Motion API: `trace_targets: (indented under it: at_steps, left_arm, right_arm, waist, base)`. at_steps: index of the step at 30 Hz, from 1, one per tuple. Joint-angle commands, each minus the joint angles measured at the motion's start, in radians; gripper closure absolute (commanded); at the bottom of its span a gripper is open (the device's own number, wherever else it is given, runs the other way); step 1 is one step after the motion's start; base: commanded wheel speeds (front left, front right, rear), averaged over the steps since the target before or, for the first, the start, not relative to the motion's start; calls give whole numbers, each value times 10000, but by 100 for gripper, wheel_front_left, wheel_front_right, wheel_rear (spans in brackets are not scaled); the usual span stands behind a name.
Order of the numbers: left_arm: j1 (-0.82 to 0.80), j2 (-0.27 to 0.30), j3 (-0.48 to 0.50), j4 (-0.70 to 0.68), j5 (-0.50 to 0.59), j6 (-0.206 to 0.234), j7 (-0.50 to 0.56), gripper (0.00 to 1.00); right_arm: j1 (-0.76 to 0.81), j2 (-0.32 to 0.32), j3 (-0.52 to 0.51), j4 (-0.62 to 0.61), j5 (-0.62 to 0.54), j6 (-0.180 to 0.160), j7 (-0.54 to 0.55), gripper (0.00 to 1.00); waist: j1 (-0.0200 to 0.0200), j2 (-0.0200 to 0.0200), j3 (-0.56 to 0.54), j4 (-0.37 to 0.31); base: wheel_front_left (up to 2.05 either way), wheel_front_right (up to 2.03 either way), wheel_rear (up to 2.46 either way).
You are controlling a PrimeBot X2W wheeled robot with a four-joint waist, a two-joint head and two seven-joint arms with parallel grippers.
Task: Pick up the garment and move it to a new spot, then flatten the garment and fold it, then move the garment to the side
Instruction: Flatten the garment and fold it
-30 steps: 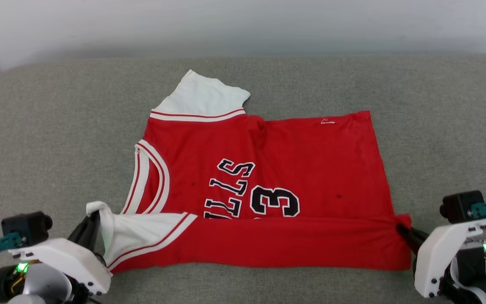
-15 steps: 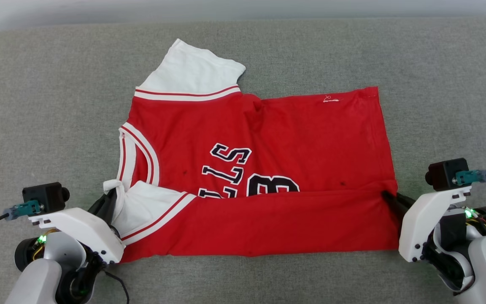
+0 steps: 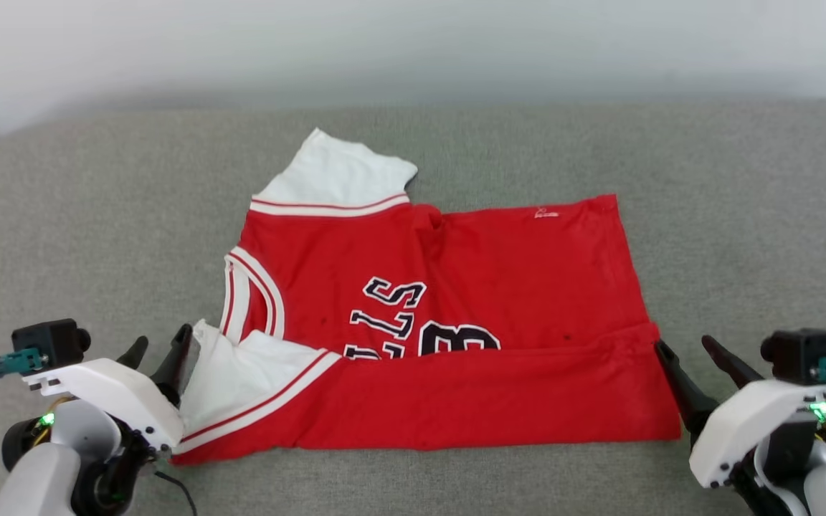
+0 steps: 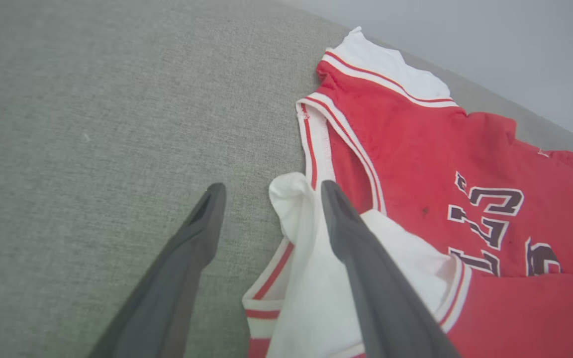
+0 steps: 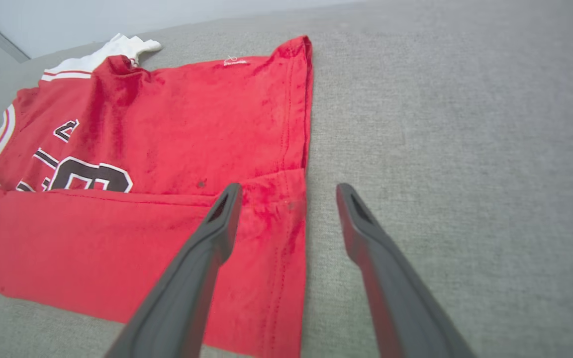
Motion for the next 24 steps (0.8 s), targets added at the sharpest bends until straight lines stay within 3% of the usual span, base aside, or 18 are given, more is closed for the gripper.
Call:
trace_targets:
  at_steps: [1,9,17,24]
  left_arm:
    - [15,143,76,-13,-58,61,79,0]
    - [334,1015,300,-775,-419,167,1303,0]
    - [800,2259,-130,-1981,-850,231,4018,0]
    - [1503,2498,-282,-2218,-1566,756,5643,0]
  right_arm:
    - [249,77,-75,-214,-213,-4,-284,0]
    - [1188,581,-628,-1512,-1283,-4,-1767,0]
    - [1782,1011,-832,-2757,-1975,-6,-2012,0]
    - [1755,1222,-662,-3237,-2116,-6,-2085,0]
  waist:
    - [-1,-1,-490,-81]
    - [-1,-1,-1150,-459]
    - [-1,-1,-985,-884]
    - [-1,-1,-445,-1276]
  base:
    - [0,0,0]
    - [0,0,0]
    - [0,0,0]
    - [0,0,0]
